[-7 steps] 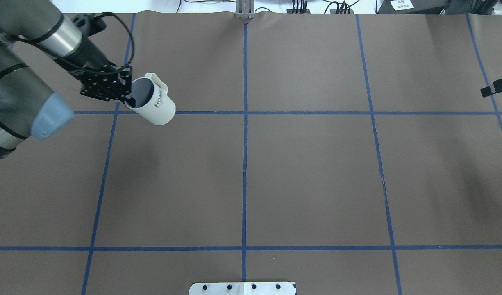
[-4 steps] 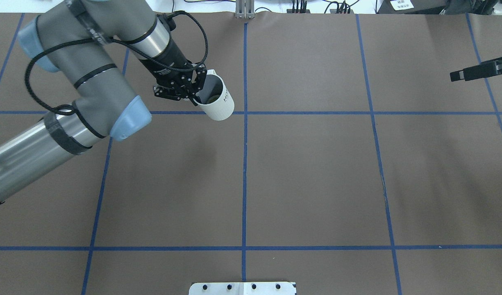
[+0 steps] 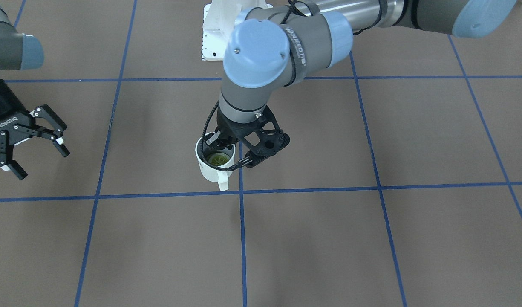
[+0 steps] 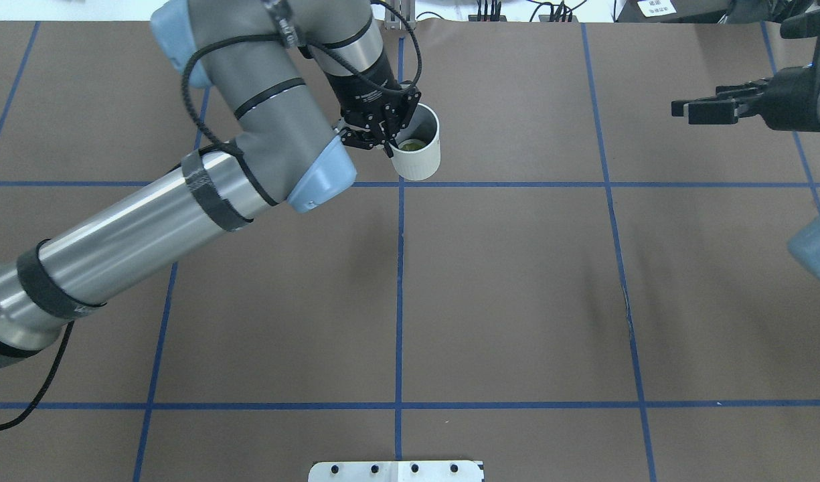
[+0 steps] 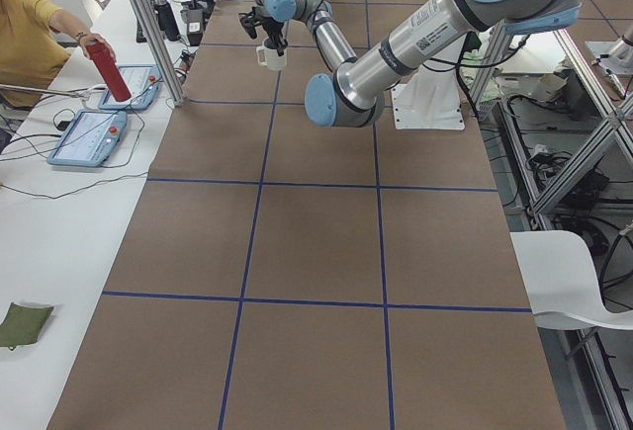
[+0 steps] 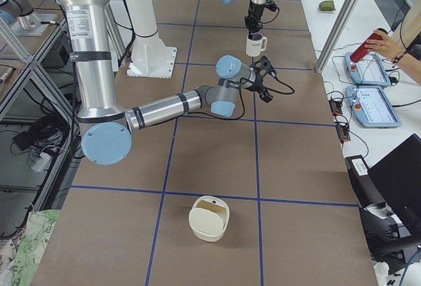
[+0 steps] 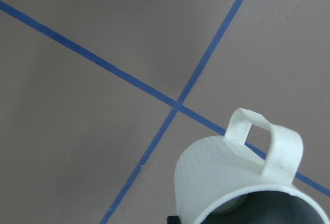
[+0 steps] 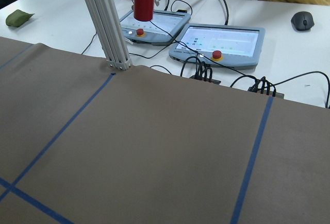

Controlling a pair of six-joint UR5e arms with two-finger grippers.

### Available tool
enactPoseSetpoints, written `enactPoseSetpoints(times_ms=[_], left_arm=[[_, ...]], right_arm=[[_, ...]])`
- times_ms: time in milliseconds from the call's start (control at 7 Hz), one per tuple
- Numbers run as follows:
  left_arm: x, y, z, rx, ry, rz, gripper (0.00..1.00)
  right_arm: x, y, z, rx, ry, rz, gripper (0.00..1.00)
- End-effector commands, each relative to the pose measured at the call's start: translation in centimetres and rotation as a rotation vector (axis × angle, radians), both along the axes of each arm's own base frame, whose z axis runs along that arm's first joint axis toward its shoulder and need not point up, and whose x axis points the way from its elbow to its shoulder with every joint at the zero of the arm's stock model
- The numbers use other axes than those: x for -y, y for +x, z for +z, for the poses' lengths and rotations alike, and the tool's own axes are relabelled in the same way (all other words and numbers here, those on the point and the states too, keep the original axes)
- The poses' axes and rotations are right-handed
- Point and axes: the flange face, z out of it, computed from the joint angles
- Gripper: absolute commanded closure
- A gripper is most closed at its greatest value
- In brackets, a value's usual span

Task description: Left arm hands cup to right arm to dump lemon

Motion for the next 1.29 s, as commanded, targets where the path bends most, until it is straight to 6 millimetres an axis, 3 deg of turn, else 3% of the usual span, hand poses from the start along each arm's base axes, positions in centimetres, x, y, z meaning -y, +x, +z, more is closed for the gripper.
enactPoseSetpoints(times_ms=[0, 286, 429, 714, 1143], left_arm=[[1.2, -1.2, -2.6, 0.014, -0.042, -0.053, 1.00], [2.3, -3.1, -3.5, 0.013, -0.047, -0.083, 1.00], [2.6, -3.3, -3.4, 0.016, -0.050, -0.087, 1.00], [2.6, -3.4, -3.1, 0.042, -0.081, -0.092, 1.00], [2.1, -3.4, -4.5, 0.029, -0.099, -0.100, 1.00]], right_arm=[[-1.8, -6.3, -3.0, 0.031, 0.049, 0.081, 0.02], [-4.7, -13.1, -5.2, 0.033, 0.103, 0.201, 0.03], [-5.7, -15.8, -7.2, 0.056, 0.128, 0.235, 0.04], [-7.9, -19.1, -7.8, 0.053, 0.145, 0.250, 0.04], [-11.5, -23.4, -10.7, 0.089, 0.168, 0.261, 0.02]])
